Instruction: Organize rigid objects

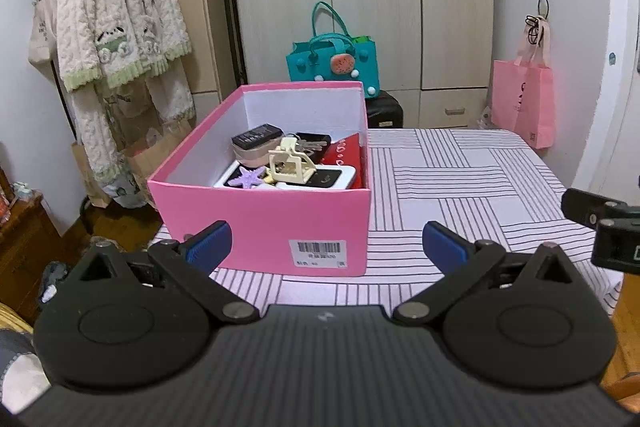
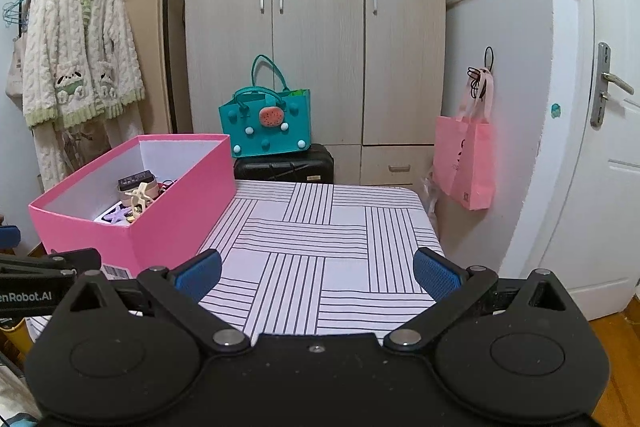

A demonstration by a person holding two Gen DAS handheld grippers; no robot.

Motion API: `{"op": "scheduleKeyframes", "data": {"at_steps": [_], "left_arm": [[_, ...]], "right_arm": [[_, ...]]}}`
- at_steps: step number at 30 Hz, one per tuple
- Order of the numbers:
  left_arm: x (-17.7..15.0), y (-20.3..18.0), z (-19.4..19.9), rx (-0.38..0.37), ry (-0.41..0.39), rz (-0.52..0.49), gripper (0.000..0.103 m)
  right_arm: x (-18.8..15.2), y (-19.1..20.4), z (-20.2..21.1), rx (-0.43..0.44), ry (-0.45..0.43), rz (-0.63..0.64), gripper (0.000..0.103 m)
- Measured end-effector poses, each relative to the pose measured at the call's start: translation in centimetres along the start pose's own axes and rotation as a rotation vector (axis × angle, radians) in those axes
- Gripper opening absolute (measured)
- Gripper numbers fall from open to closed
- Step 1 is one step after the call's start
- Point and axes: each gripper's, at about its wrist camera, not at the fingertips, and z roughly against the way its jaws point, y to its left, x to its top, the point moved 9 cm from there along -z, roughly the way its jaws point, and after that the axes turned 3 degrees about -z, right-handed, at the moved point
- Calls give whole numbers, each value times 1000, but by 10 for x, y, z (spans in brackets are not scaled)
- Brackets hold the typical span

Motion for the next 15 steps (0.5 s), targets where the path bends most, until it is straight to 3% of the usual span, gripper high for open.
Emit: {"op": "scheduleKeyframes", "data": {"at_steps": [15], "left_arm": [[-3, 7, -2, -11, 9, 26, 103]], "right_arm": [[-3, 4, -6, 2, 29, 6, 103]]}}
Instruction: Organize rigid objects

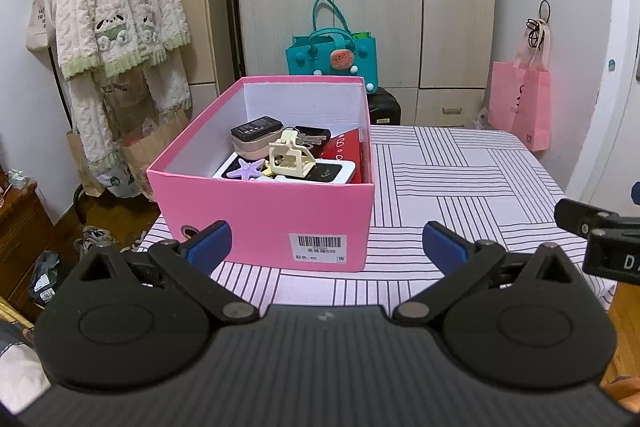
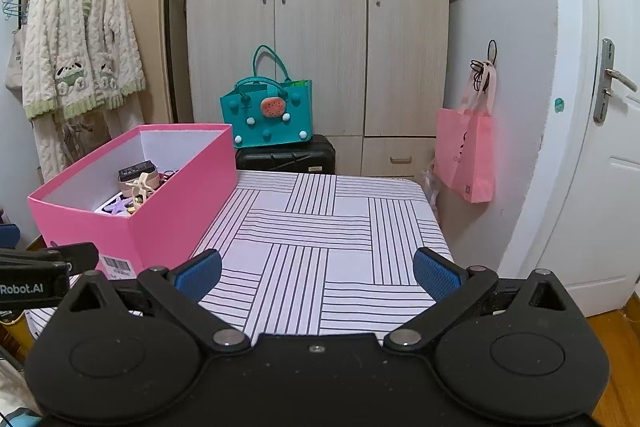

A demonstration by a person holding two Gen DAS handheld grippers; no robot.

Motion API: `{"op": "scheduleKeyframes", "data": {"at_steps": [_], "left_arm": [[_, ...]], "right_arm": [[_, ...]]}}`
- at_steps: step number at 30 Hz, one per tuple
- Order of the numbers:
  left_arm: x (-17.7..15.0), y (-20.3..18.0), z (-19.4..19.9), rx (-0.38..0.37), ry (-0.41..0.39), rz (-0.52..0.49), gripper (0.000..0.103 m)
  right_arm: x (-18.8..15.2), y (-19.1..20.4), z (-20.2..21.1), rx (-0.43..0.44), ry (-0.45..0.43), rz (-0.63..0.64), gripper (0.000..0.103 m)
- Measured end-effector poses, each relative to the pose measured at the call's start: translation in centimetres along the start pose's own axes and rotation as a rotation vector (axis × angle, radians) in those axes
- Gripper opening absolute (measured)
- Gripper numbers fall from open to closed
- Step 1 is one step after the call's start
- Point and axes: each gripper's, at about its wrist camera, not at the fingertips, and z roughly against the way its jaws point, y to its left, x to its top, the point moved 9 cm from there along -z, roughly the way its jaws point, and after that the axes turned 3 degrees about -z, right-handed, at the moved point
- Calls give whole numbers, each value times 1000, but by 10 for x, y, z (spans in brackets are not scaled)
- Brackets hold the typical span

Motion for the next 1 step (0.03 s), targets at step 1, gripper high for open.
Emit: {"op": "scheduleKeyframes", "data": {"at_steps": [1], "left_arm": [[0, 0, 0, 1, 2, -2, 103]], "right_arm": [[0, 1, 0, 0, 0, 1, 103]]}}
